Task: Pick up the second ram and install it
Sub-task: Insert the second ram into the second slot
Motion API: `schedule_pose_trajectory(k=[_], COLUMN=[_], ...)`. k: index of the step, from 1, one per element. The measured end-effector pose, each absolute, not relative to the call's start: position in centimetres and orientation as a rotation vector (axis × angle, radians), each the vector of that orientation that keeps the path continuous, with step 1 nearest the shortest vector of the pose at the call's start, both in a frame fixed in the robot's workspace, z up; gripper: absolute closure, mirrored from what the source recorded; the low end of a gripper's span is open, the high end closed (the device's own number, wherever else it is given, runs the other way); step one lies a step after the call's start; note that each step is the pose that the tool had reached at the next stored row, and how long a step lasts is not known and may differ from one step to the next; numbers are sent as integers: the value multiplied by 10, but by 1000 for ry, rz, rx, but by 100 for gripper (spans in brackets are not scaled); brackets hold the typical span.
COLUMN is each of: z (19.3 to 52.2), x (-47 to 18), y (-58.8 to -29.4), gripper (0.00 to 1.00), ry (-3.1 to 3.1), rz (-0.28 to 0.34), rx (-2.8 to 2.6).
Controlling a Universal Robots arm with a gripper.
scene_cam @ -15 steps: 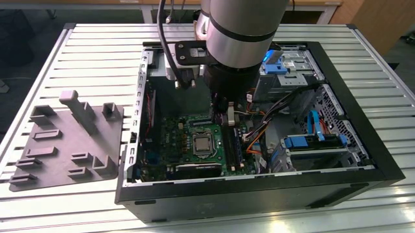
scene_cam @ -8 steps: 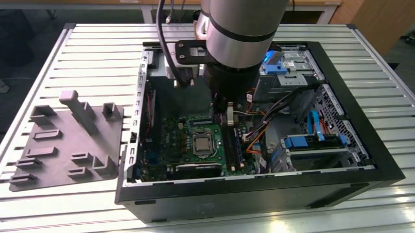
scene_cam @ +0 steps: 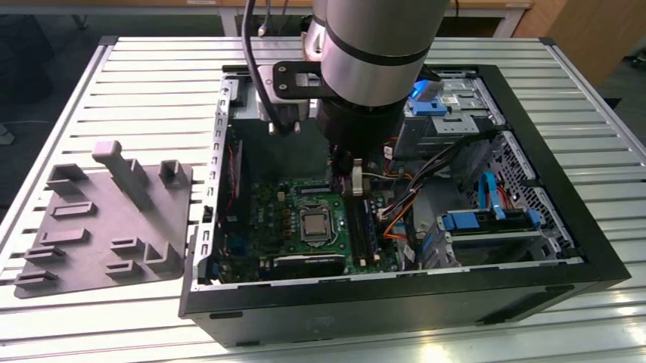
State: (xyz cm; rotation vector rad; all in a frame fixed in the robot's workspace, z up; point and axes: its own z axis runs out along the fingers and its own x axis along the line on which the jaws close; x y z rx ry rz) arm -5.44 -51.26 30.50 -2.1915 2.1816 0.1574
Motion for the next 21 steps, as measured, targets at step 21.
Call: schedule_pose_trajectory(k=[21], z=[305], x=[-54], y=[-513], gripper=[89], ry=[2271], rz=[154], rx=[-2093])
